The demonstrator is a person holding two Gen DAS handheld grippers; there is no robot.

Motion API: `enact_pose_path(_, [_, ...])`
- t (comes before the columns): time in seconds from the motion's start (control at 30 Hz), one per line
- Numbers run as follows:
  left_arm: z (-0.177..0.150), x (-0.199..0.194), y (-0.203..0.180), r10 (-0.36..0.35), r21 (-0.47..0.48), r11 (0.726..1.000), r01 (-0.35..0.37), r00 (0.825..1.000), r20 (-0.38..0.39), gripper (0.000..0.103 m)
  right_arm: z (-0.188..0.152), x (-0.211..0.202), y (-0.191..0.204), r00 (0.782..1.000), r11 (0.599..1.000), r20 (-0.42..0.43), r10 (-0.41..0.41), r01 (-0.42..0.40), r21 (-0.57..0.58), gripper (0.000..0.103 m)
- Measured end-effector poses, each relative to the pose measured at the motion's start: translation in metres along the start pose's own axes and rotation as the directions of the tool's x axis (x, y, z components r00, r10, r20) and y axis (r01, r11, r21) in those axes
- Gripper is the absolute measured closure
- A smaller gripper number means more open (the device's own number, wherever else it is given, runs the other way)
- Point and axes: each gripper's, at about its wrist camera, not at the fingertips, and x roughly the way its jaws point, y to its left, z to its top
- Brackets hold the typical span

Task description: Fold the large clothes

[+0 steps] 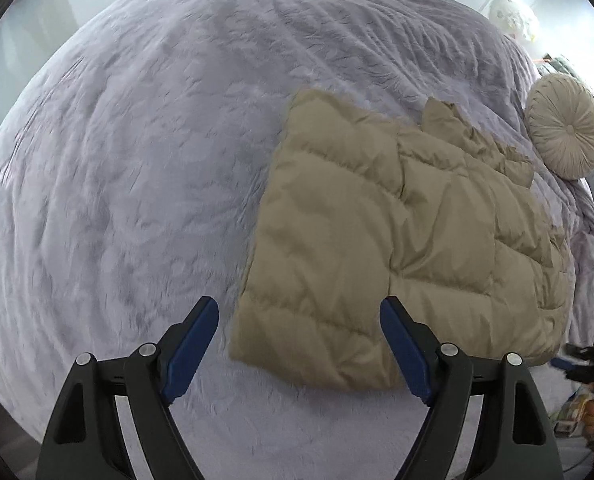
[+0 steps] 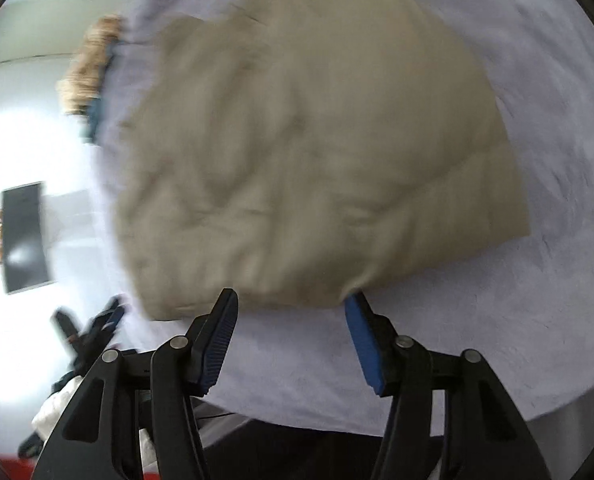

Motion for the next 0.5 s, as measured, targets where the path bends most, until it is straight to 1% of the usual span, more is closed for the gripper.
enact_pose_path(0.03, [0.005,0.001,-0.003,0.008,0.011,1.0,-0.008,1.0,0.007,0.02,0.002,-0.01,0.004,0.998,0.999,0.038,0.048,-0.049,0.0,0.043])
enact_pose_path(0.07, [0.009,0.002,-0.007,0.011,0.024,1.0,-0.011,1.0,0.011,0.02,0.005,-0.023,0.004,0.992,0.996,0.1,0.083,-0.084,0.008,0.043])
enact_pose_path(0.13, [0.021,0.007,-0.018,-0.007,0.056,0.998,0.006,1.0,0.018,0.02,0.016,-0.04,0.0,0.978,0.995,0.193,0.085,-0.094,0.038,0.043])
enact_pose_path(0.17, [0.025,0.008,-0.022,-0.008,0.065,0.998,0.007,1.0,0.023,0.02,0.025,-0.043,-0.002,0.972,0.996,0.23,0.055,-0.07,0.059,0.044])
enact_pose_path(0.2, [0.031,0.011,-0.031,-0.007,0.085,0.996,0.005,0.999,0.033,0.02,0.037,-0.039,0.0,0.968,0.997,0.25,0.003,-0.023,0.08,0.045])
enact_pose_path(0.23, [0.034,0.014,-0.037,-0.003,0.104,0.995,-0.002,0.999,0.043,0.02,0.048,-0.034,0.002,0.966,0.996,0.258,-0.031,0.008,0.088,0.048])
enact_pose_path(0.27, [0.038,0.018,-0.045,0.009,0.127,0.992,-0.016,0.998,0.057,0.02,0.061,-0.024,0.005,0.961,0.995,0.268,-0.067,0.043,0.093,0.054])
enact_pose_path(0.3, [0.042,0.024,-0.053,0.024,0.15,0.988,-0.034,0.997,0.067,0.02,0.064,-0.021,0.002,0.959,0.993,0.27,-0.089,0.066,0.096,0.054])
enact_pose_path(0.37, [0.048,0.04,-0.06,0.045,0.164,0.985,-0.053,0.998,0.052,0.02,0.082,0.002,0.005,0.95,0.986,0.271,-0.154,0.131,0.104,0.054])
enact_pose_path(0.47, [0.049,0.071,-0.055,0.084,0.135,0.987,-0.083,0.996,0.002,0.02,0.109,0.04,0.013,0.942,0.977,0.264,-0.209,0.192,0.087,0.054])
enact_pose_path(0.5, [0.049,0.082,-0.049,0.097,0.118,0.988,-0.095,0.995,-0.013,0.02,0.113,0.045,0.012,0.937,0.974,0.266,-0.226,0.215,0.073,0.054])
